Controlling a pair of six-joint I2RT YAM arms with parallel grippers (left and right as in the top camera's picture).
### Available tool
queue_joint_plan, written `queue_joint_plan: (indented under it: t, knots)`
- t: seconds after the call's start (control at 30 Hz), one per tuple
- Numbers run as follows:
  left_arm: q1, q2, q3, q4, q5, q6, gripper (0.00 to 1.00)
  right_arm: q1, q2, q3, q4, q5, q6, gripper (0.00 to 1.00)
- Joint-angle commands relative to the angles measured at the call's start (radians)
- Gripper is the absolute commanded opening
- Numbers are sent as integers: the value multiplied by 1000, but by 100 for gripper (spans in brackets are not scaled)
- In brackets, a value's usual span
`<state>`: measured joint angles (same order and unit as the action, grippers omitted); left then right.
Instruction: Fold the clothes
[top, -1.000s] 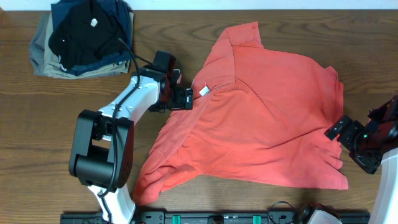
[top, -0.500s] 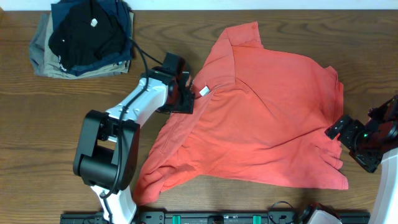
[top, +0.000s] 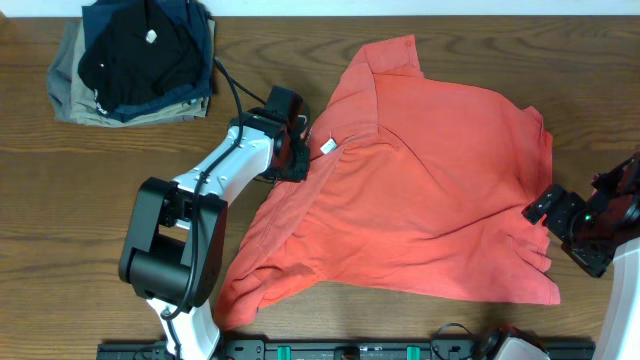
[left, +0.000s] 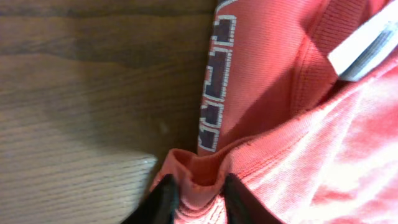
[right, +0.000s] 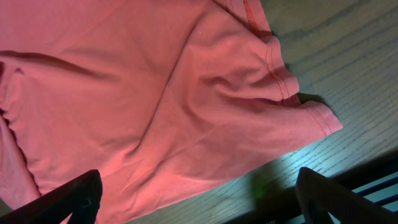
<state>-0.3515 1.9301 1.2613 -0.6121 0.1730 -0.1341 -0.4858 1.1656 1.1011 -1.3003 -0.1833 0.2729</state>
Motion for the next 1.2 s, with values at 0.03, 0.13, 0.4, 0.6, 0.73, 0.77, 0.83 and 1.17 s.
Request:
queue_joint_plan:
  t: [0.03,0.13,0.4,0.6,0.73,0.77,0.83,1.17]
  knots:
    - [3,-16,0,1,-64,-17,13,-4,0,-6,0,-2,-20,97]
    - [6,-33,0,1,-115,-43,6,-4,0,-6,0,-2,-20,97]
    - [15,-89,1,1,-115,-43,6,-4,0,-6,0,-2,-20,98]
    - [72,-128,2,-1,-178,-97,6,-4,0,-6,0,-2,-20,97]
    - [155,-152,2,-13,-179,-135,6,-4,0,-6,0,-2,-20,97]
    - [176,-155,2,-15,-179,-142,6,-4,0,-6,0,-2,-20,97]
    - [219,-158,2,-19,-186,-158,6,-4,0,-6,0,-2,-20,97]
    - [369,-158,2,-41,-190,-179,6,-4,0,-6,3,-2,-20,97]
